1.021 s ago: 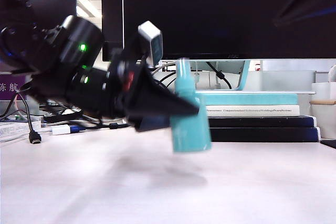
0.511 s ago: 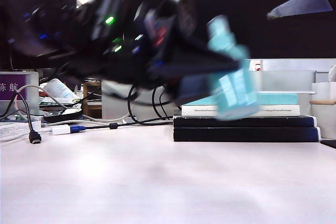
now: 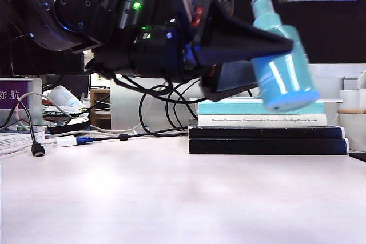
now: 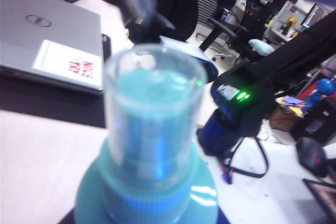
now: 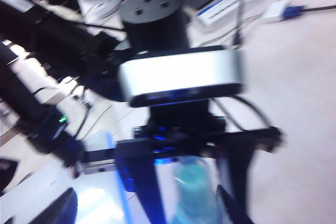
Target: Pick up the sprayer with the left hand and remove the lid with the right hand then place it on the table.
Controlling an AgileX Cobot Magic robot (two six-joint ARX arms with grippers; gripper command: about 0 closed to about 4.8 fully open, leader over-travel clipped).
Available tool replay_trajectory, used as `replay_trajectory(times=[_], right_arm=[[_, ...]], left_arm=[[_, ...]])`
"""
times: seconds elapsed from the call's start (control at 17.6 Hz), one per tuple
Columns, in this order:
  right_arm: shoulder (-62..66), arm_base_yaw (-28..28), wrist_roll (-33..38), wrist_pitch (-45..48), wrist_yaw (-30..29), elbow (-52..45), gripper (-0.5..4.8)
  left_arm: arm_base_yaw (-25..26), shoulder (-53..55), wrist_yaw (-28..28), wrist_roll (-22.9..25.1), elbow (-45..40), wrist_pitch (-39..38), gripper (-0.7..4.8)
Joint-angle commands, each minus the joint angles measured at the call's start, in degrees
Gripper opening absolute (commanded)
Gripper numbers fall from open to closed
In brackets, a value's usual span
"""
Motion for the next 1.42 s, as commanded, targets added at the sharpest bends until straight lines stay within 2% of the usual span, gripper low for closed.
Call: replay_trajectory(times=[0.06, 0.17, 0.28, 0.34, 0.4, 0.62, 0.85, 1.13, 1.25, 1.3, 1.42], right_arm=[[1.84, 2.93, -0.26, 0.15, -0.02, 0.13, 3.28], [3.02, 3.69, -0.42, 0.13, 1.22, 0.13, 2.63], [3.63, 3.72, -0.48, 0.15, 1.22, 0.13, 1.6], [3.8, 3.74, -0.57, 0.15, 1.22, 0.13, 0.9], [3.82, 3.72, -1.62, 0.17, 1.2, 0.13, -0.13], [3.85, 3.72, -1.75, 2.43, 1.62, 0.13, -0.05], [3.85, 3.72, -1.33, 5.86, 5.92, 0.15, -0.05], [3.85, 3.72, 1.9, 16.48, 10.08, 0.17, -0.05], [3.87, 3.72, 1.88, 17.22, 10.38, 0.17, -0.05], [3.85, 3.69, 1.88, 16.81, 12.11, 0.17, -0.05], [3.85, 3.69, 1.05, 14.67, 17.97, 0.15, -0.05]], left_arm=[[-1.84, -0.37, 0.09, -3.98, 0.2, 5.68, 1.81], [-2.51, -0.37, 0.13, -4.04, 0.22, 5.55, 1.81], [-2.8, -0.37, 0.09, -4.92, 0.22, 5.62, 1.81], [-2.82, -0.37, 0.11, -4.9, 0.22, 5.62, 1.81], [-2.82, -0.37, 0.13, -4.96, 0.22, 5.57, 1.81], [-2.84, -0.37, 0.15, -5.14, 0.22, 5.4, 1.81], [-2.84, -0.35, -0.04, -5.07, 0.22, 3.87, 1.81], [-2.84, 0.09, -1.38, -4.59, 0.2, -3.3, 1.81], [-2.84, 0.09, -1.44, -4.66, 0.2, -3.41, 1.79], [-2.84, 0.09, -2.19, -3.63, 0.2, -3.41, 1.79], [-1.09, -0.26, -7.08, 0.04, 0.15, -4.85, 1.74]])
